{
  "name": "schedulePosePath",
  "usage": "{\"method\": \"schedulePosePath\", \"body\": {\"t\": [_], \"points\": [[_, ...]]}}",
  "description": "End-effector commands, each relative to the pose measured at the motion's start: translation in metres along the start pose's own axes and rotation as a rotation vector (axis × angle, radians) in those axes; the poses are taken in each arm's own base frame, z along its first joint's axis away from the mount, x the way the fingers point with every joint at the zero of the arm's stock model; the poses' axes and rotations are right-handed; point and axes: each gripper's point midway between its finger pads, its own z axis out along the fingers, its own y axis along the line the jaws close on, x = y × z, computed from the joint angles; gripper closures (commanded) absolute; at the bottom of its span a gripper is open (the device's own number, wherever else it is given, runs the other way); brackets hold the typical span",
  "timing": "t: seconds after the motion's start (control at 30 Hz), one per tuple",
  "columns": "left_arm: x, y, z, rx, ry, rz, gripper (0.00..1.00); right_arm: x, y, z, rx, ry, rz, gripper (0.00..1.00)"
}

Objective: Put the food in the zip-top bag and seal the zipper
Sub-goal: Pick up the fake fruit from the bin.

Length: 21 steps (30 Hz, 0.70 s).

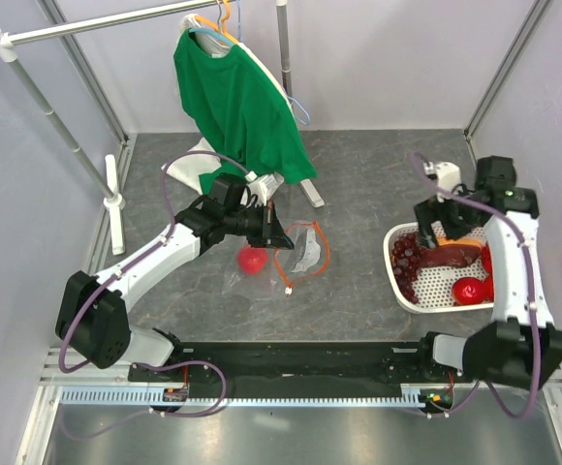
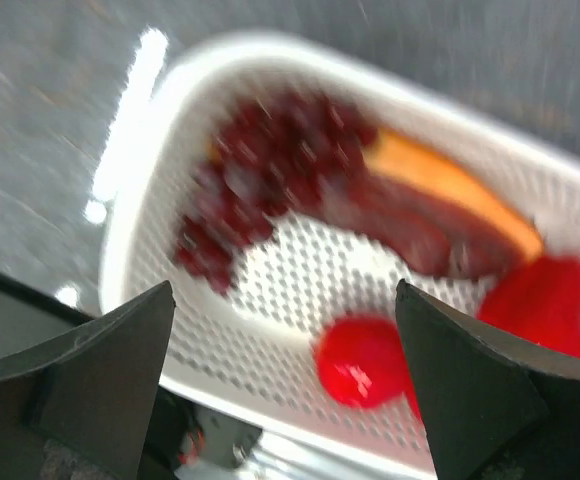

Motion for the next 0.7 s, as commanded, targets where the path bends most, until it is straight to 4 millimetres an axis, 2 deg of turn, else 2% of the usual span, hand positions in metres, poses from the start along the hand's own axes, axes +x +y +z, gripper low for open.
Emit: {"method": "schedulePosePath", "body": {"t": [0.0,0.1,0.2,0.23,0.37,0.47,0.67], "points": [[-0.010,-0.005,-0.003,0.014,-0.029,0.046,0.98,0.045,-0.012,-0.019,-0.116,0.149,-0.082,0.02],[-0.008,-0.003,-0.002,0.011,-0.025,0.045,0.98,0.048,-0.022,-0.010,-0.101,0.172,0.001,0.02],[-0.011,-0.005,-0.002,0.013,-0.031,0.048,0.98,0.044,-0.022,0.005,-0.075,0.148,0.183,0.02],[-0.011,-0.004,-0.002,0.012,-0.031,0.048,0.98,0.046,-0.019,0.011,-0.067,0.149,0.294,0.02],[-0.010,-0.004,-0.002,0.011,-0.029,0.048,0.98,0.038,-0.029,0.030,-0.001,0.093,0.471,0.02],[-0.011,-0.003,-0.001,0.007,-0.027,0.048,0.98,0.044,-0.035,0.044,0.040,0.108,0.586,0.02],[-0.012,-0.001,0.002,0.002,-0.021,0.038,0.98,0.051,-0.037,0.070,0.051,0.098,0.638,0.02]]}}
